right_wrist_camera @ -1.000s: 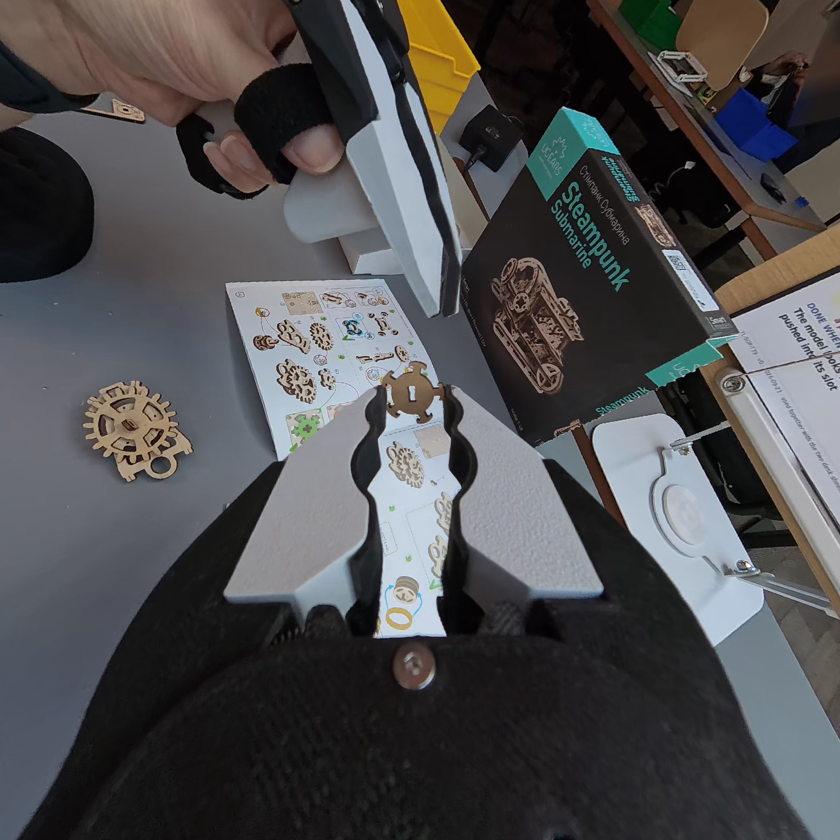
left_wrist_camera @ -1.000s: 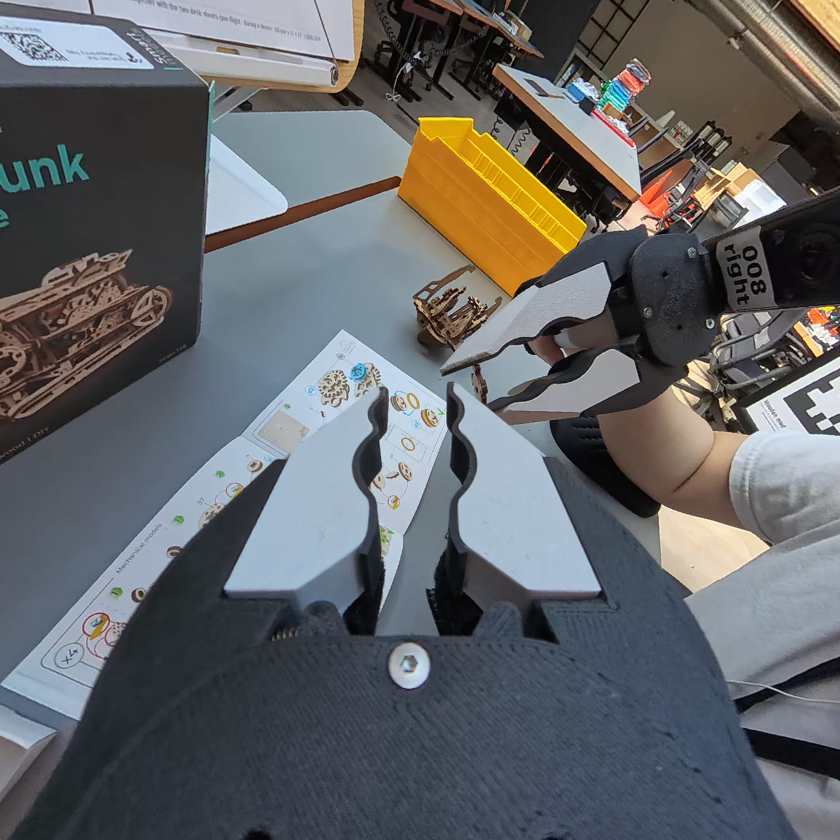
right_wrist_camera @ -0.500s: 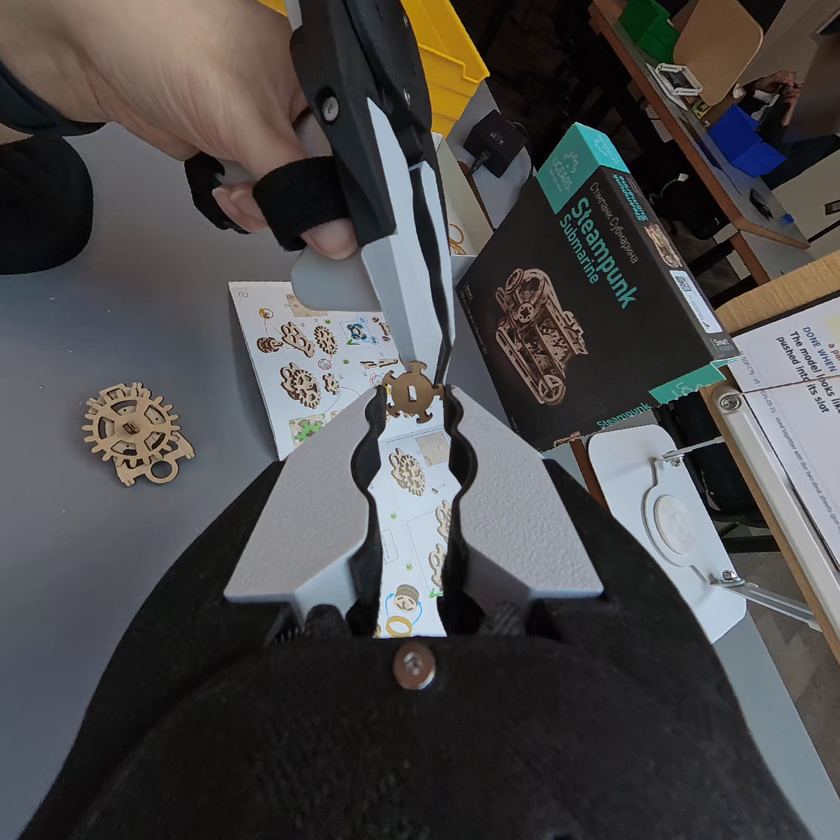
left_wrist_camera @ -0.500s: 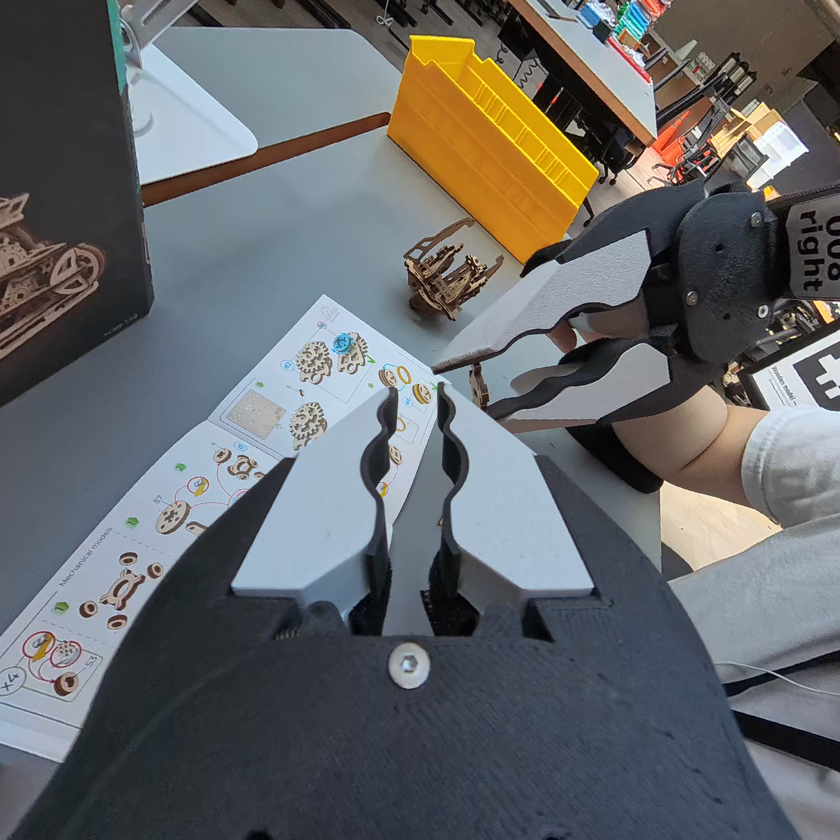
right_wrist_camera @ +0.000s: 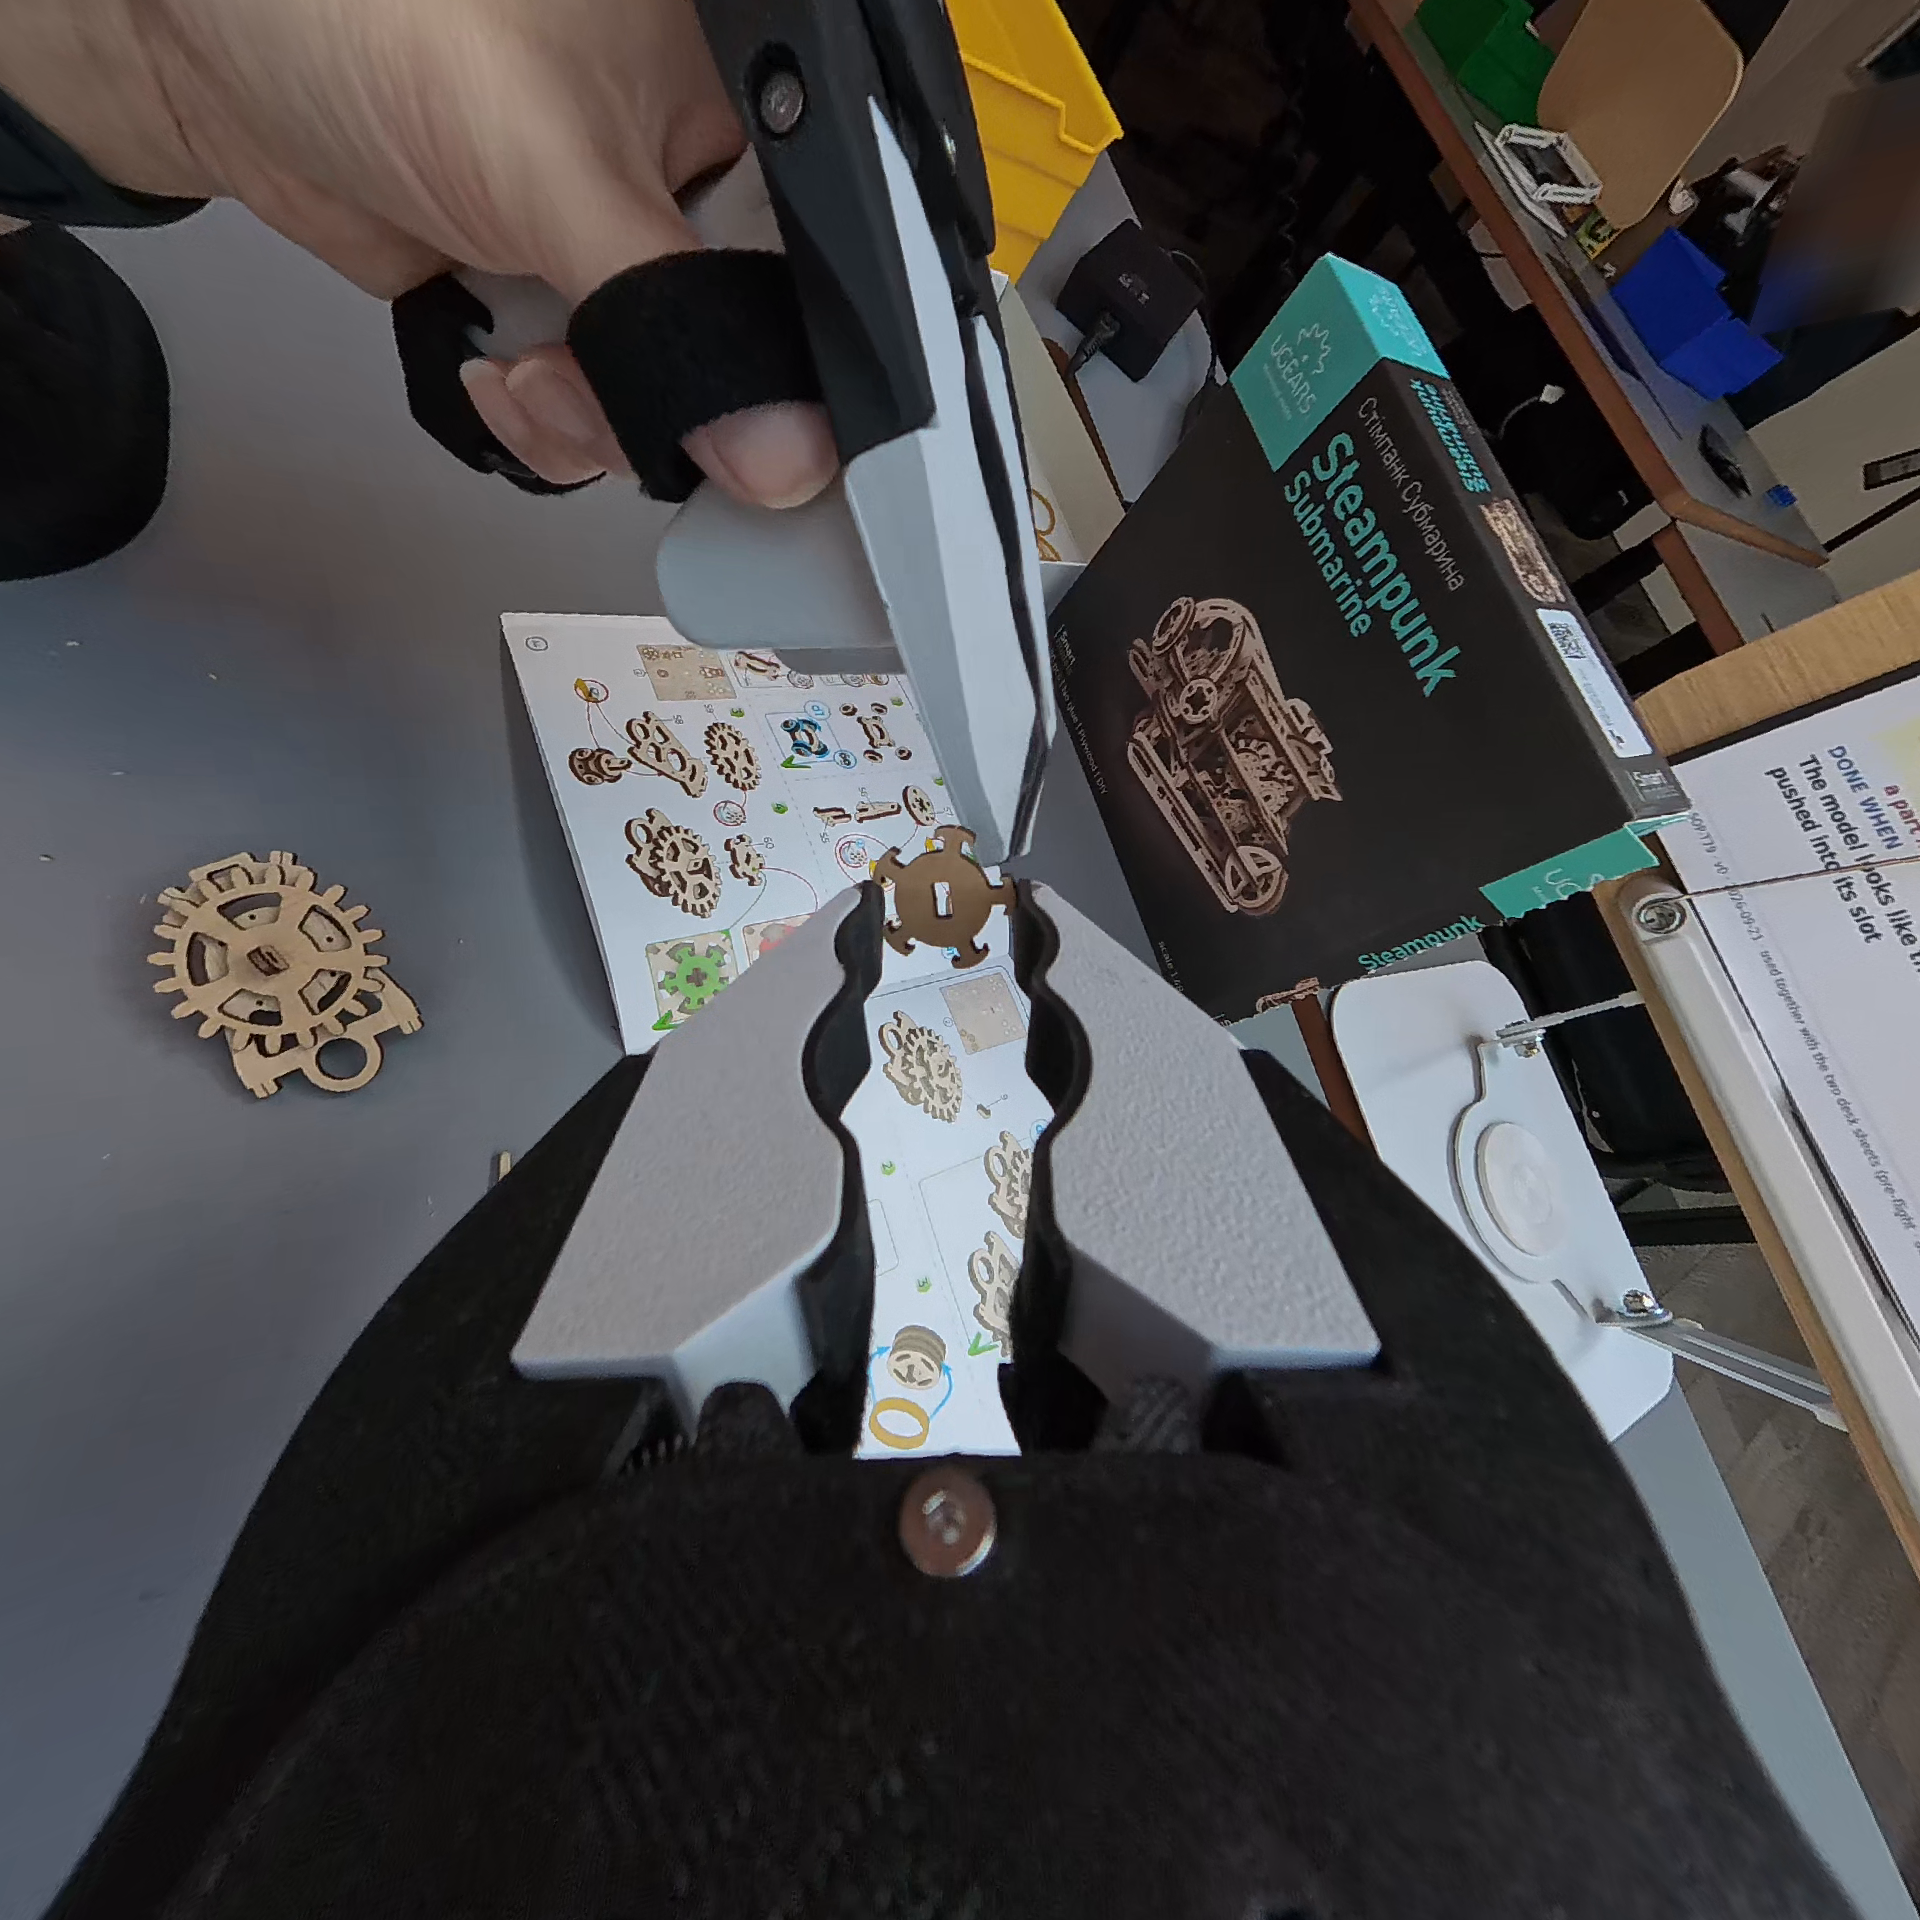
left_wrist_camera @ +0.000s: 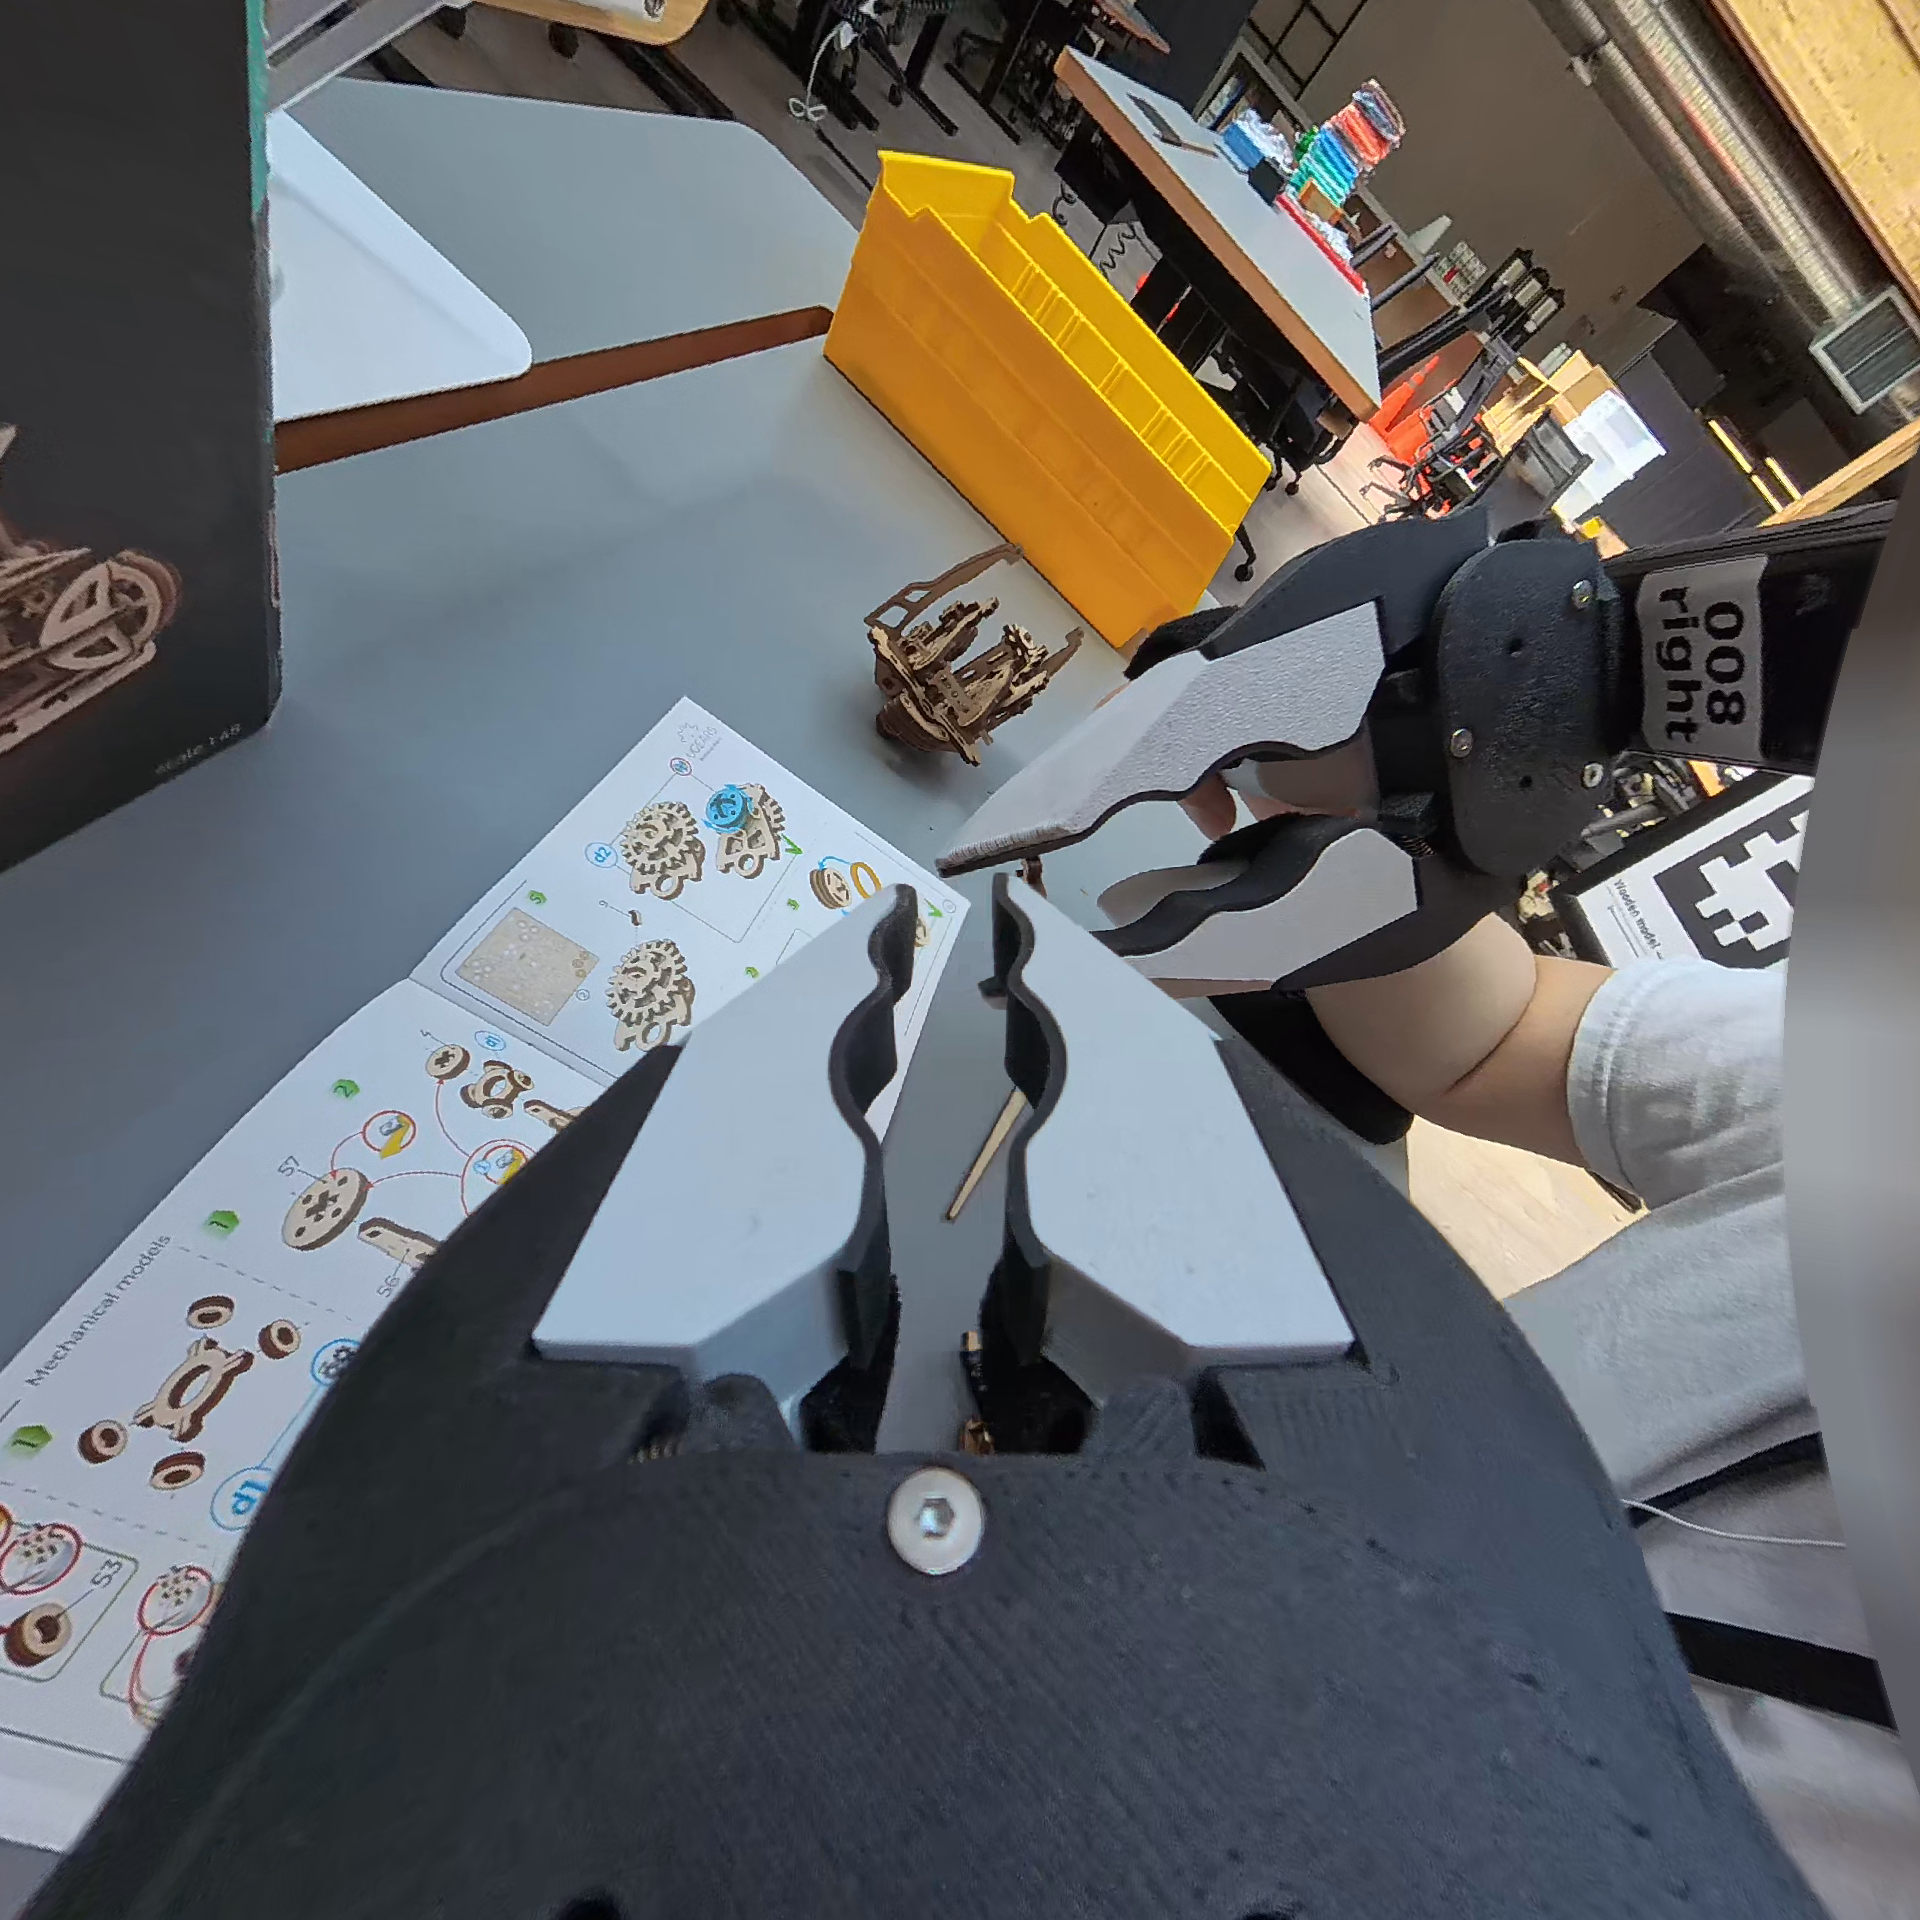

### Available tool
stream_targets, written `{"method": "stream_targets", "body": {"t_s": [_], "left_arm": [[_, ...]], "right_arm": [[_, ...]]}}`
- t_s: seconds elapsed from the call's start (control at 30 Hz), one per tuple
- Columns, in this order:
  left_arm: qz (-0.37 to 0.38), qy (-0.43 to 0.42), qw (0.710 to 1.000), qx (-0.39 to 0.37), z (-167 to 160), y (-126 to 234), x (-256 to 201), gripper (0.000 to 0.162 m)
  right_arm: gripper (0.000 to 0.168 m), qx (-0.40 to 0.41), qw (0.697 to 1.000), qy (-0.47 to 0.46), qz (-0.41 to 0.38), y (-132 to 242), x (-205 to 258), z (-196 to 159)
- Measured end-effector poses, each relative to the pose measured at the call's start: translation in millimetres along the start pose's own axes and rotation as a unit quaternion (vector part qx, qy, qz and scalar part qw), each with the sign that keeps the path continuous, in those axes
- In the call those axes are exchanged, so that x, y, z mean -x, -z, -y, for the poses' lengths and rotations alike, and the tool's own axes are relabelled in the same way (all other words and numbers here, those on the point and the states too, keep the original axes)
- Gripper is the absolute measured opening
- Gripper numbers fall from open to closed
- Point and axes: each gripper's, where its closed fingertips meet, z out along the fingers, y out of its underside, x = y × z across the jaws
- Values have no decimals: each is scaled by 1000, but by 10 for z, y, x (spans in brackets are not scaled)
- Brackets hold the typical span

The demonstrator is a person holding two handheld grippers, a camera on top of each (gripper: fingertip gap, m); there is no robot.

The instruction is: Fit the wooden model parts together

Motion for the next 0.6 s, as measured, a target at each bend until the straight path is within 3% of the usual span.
{"method": "stream_targets", "body": {"t_s": [0.13, 0.47, 0.6], "left_arm": [[3, -3, 1000, 1, 0, -4, -3, 20], [-24, 3, 999, -44, 165, 122, -104, 16], [-31, 1, 999, -27, 109, 62, -140, 17]], "right_arm": [[24, -4, 1000, -2, 3, 1, 11, 15], [24, -3, 1000, 1, -3, 12, -8, 15], [24, -3, 1000, 3, -2, 4, 7, 19]]}}
